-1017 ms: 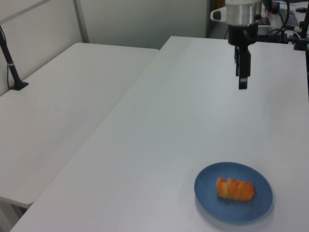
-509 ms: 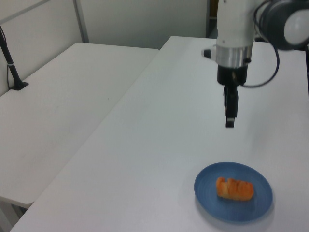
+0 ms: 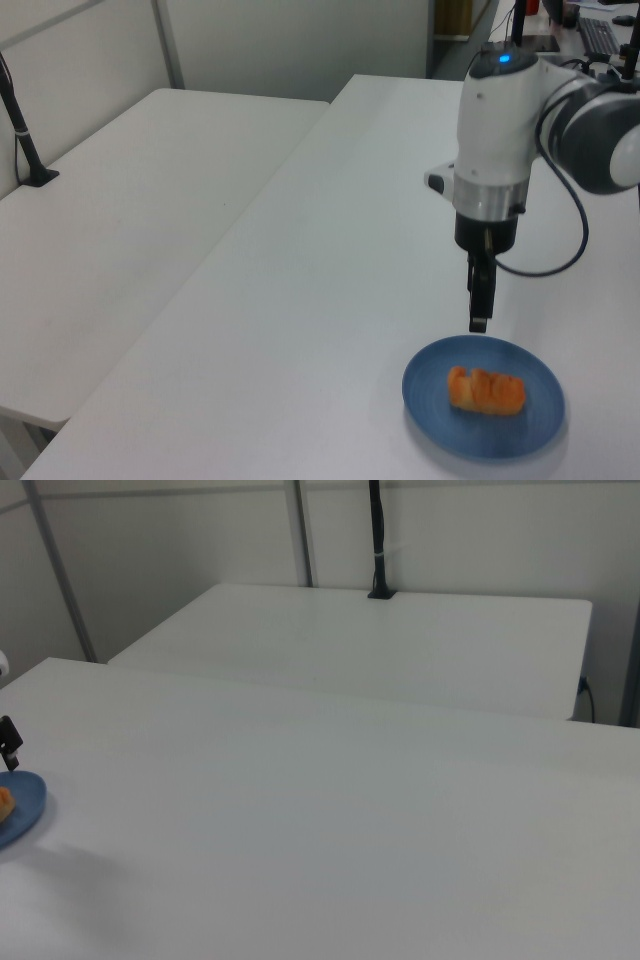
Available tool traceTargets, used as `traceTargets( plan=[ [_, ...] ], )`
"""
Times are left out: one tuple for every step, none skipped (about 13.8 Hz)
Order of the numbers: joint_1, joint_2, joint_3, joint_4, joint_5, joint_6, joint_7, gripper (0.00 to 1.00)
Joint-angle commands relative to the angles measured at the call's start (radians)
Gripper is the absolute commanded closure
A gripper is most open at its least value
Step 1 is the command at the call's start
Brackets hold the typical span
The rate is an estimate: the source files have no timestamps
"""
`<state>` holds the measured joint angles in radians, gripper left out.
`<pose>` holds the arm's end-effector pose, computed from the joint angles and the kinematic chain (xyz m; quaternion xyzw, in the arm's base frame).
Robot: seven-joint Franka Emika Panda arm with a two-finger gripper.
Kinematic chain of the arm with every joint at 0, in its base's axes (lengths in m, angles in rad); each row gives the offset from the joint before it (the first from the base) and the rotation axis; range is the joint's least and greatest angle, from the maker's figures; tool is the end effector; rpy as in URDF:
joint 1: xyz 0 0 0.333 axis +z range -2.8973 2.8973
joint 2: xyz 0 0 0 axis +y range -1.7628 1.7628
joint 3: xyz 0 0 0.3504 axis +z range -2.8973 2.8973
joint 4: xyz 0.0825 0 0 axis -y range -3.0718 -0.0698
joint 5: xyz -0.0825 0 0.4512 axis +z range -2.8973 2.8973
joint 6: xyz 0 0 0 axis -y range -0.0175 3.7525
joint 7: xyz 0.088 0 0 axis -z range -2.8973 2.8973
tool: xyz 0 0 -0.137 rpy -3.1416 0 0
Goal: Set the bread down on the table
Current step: 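Lower the open gripper onto the bread roll and close on it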
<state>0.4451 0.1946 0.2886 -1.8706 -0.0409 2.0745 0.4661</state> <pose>0.5070 0.4440 0.3883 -0.9900 -0.1402 -0.0019 0.0129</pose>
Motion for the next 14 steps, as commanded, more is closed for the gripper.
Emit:
traceTargets(
  plan=[
    [0.018,0.040,0.001,-0.015,-0.033,0.064,0.054,0.00],
    [0.018,0.051,0.001,-0.015,-0.033,0.084,0.055,0.00],
    [0.023,0.063,0.003,-0.016,-0.033,0.101,0.058,0.00],
    [0.027,0.074,0.003,-0.015,-0.033,0.105,0.060,0.00],
    [0.033,0.080,0.003,-0.015,-0.033,0.107,0.060,0.00],
    [0.050,0.097,0.003,-0.015,-0.034,0.105,0.060,0.00],
    [0.060,0.114,0.003,-0.015,-0.042,0.107,0.060,0.00],
    [0.061,0.126,0.004,-0.015,-0.050,0.107,0.060,0.00],
    [0.060,0.134,0.004,-0.015,-0.051,0.113,0.062,0.00],
    [0.063,0.141,0.007,-0.015,-0.053,0.122,0.060,0.00],
    [0.067,0.149,0.009,-0.015,-0.053,0.130,0.060,0.00],
    [0.069,0.152,0.010,-0.016,-0.053,0.134,0.060,0.00],
    [0.073,0.160,0.010,-0.015,-0.056,0.134,0.060,0.00],
    [0.073,0.161,0.012,-0.015,-0.059,0.134,0.060,0.00]
  ],
)
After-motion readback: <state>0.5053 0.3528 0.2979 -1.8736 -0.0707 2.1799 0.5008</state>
